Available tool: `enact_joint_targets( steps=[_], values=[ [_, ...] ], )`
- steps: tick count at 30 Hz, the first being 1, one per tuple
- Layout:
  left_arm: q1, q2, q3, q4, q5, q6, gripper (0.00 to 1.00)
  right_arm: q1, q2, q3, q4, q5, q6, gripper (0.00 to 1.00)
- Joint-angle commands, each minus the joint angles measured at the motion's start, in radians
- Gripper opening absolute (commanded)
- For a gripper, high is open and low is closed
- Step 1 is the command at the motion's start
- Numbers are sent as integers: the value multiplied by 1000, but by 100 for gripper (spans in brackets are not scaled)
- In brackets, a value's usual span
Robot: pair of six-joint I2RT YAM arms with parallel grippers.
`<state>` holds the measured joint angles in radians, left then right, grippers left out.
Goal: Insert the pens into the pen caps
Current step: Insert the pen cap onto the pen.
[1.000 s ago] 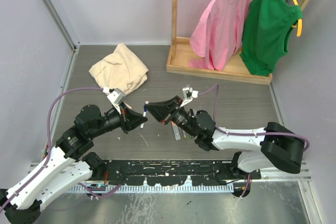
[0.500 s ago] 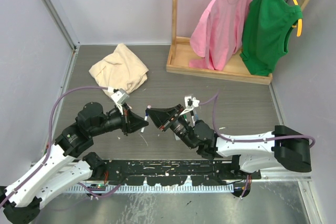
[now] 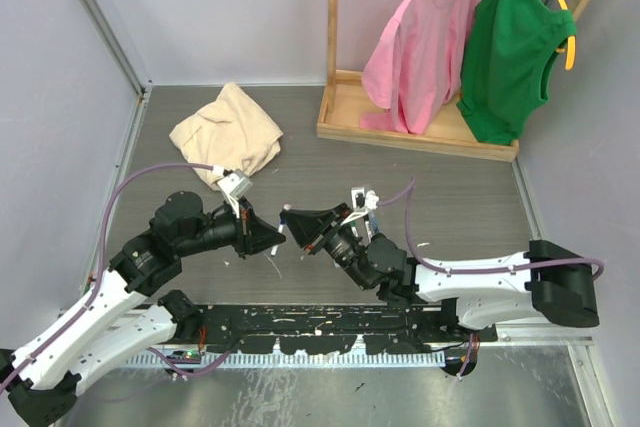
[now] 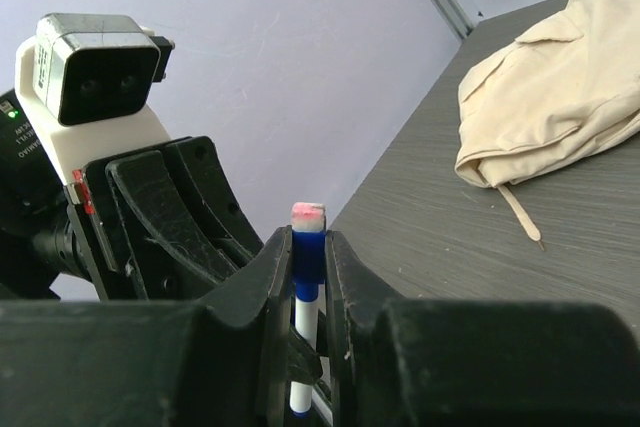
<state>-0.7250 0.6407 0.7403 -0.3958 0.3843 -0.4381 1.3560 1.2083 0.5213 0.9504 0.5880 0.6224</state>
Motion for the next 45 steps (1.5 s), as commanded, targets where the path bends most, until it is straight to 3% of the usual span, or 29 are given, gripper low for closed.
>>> enact_joint_targets(
  steps=[1,6,10,14,24,33,45],
  values=[
    [23,0,117,396,-54,-3,0,59,-34,45,-297,-175,-101,1],
    [22,35,127,393,50,-5,0,18,-90,187,-401,-177,-187,20],
    [23,31,131,370,41,11,0,-6,-136,248,-435,-170,-230,38],
    [23,25,130,348,33,22,0,-15,-185,270,-461,-126,-270,48],
    [23,13,111,313,25,25,0,-53,-276,331,-620,-74,-293,55],
    [22,22,107,269,26,34,0,-159,-188,532,-800,-216,-208,63],
    [23,32,105,261,30,35,0,-207,-36,718,-948,-307,-145,58]
  ],
)
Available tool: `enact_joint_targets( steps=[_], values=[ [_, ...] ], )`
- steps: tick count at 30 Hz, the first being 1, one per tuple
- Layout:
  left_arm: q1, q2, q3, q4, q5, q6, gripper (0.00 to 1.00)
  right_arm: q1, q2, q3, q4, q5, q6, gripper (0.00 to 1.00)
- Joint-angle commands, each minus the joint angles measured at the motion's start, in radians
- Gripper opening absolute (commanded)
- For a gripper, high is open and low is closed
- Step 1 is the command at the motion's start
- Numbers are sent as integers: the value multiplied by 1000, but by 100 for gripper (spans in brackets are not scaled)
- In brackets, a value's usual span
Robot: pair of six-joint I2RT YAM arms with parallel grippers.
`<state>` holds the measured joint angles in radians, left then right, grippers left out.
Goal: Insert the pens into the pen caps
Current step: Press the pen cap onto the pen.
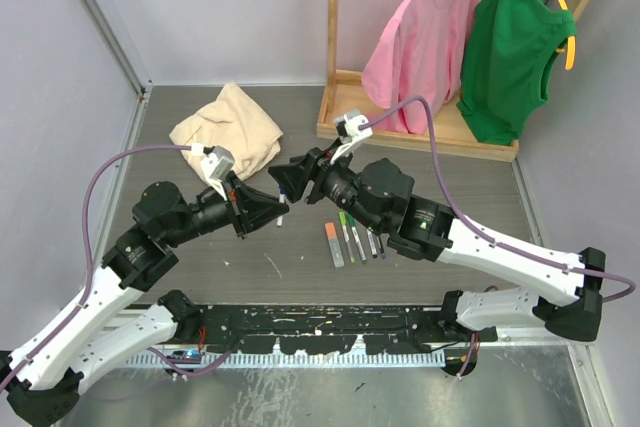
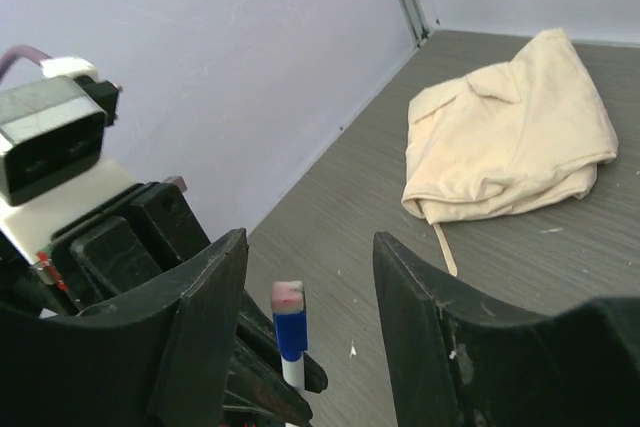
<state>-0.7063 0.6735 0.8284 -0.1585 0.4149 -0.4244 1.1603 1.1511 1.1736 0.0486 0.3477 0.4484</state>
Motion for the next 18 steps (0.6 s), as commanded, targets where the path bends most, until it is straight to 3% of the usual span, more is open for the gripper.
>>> enact_joint_targets(
  steps=[1,11,18],
  values=[
    [4,0,18,24,-2,22,0,-11,29,69,-54,-72,31,57],
    [4,8,24,9,-21,29,0,-14,26,62,-104,-93,38,43],
    [4,16,38,-1,-48,30,0,-14,11,15,-107,-96,49,7]
  ],
)
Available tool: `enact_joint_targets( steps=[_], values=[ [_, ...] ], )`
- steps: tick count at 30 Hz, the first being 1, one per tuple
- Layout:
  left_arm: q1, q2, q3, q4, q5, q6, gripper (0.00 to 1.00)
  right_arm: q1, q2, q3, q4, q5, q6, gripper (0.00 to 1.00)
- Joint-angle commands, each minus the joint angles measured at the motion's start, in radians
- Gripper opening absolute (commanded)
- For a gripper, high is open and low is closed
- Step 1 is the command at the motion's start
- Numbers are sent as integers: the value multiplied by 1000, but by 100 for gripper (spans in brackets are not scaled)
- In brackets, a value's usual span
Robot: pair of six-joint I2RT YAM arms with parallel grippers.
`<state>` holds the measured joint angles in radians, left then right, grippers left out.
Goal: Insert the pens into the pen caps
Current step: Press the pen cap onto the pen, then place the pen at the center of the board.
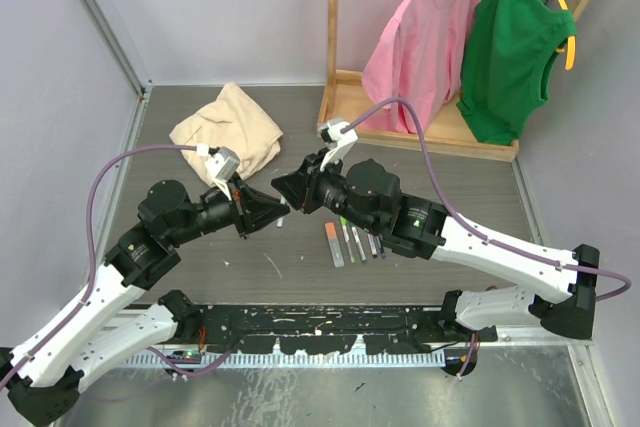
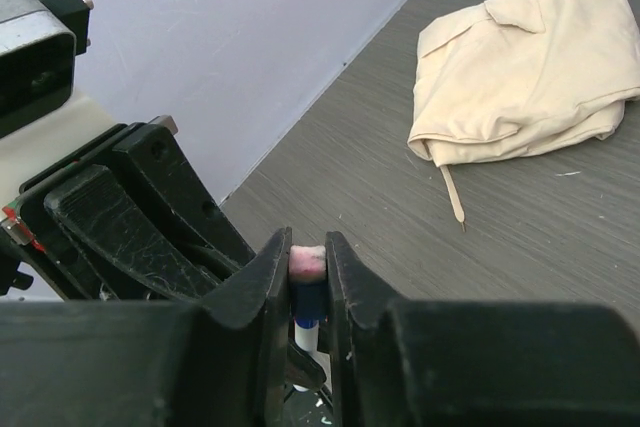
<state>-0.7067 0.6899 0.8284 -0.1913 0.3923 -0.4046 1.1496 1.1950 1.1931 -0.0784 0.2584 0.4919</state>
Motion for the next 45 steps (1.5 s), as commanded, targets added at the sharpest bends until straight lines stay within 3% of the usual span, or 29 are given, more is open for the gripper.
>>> enact_joint_targets(
  steps=[1,9,15,26,32,39,41,45],
  values=[
    [5,1,40,30,-31,9,0,-4,-36,-15,19,-7,7,3],
    [4,0,83,38,-93,5,0,21,-52,-116,-41,-1,108,0],
    [4,-5,114,96,-156,3,0,147,-4,-190,-53,100,147,0],
    [5,25,198,130,-210,26,0,281,107,-300,-39,77,236,0],
    [5,33,193,151,-196,17,0,273,100,-276,-34,98,207,0],
    [5,12,149,127,-184,19,0,164,41,-164,-39,115,149,0],
    [5,12,140,108,-187,21,6,133,29,-129,-34,125,124,0],
    [5,31,137,71,-184,24,29,79,39,-46,-31,116,74,0]
  ],
)
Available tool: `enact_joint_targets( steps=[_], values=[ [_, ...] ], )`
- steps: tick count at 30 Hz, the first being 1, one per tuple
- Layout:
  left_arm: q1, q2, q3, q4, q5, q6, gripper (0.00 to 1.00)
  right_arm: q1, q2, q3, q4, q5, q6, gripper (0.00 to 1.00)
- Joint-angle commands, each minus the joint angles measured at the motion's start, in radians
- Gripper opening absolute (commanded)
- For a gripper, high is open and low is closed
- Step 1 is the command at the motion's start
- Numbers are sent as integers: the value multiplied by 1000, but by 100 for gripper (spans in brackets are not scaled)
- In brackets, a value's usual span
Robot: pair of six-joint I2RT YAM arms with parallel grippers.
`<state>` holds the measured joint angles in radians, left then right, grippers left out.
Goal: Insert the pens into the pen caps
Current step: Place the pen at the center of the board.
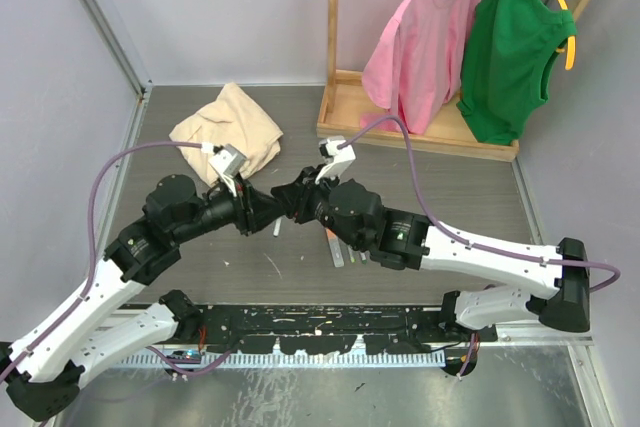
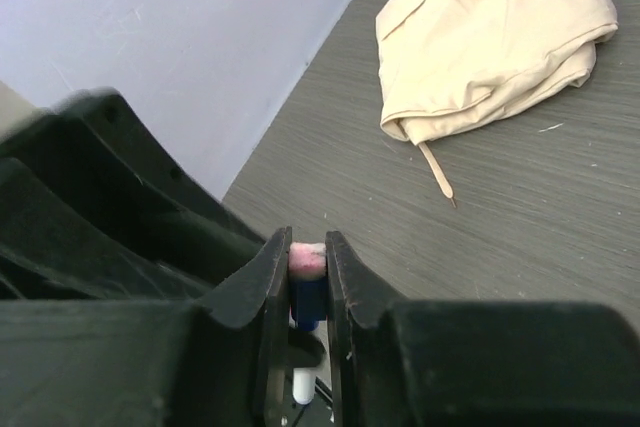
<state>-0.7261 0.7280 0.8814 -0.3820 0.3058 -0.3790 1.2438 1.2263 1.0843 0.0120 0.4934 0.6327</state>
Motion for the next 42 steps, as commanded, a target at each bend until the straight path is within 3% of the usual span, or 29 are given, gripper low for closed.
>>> enact_joint_targets(
  steps=[1,6,13,19,27,34,42],
  values=[
    [24,-1,86,250,-96,-1,34,-28,12,82,-122,-121,-76,0],
    [24,5,81,198,-82,1,45,-68,13,153,-121,-111,-115,0],
    [24,-66,31,85,-118,12,50,-111,-22,97,-133,-29,-123,0],
    [24,-112,22,-95,-228,51,52,-162,14,41,-279,-55,-84,0],
    [25,-108,60,-283,-429,84,52,-193,169,20,-403,-151,-45,5],
    [25,-151,38,-320,-462,93,53,-223,350,53,-416,-252,-25,8],
    [24,-244,-4,-322,-449,57,53,-225,498,93,-462,-224,-5,9]
  ],
)
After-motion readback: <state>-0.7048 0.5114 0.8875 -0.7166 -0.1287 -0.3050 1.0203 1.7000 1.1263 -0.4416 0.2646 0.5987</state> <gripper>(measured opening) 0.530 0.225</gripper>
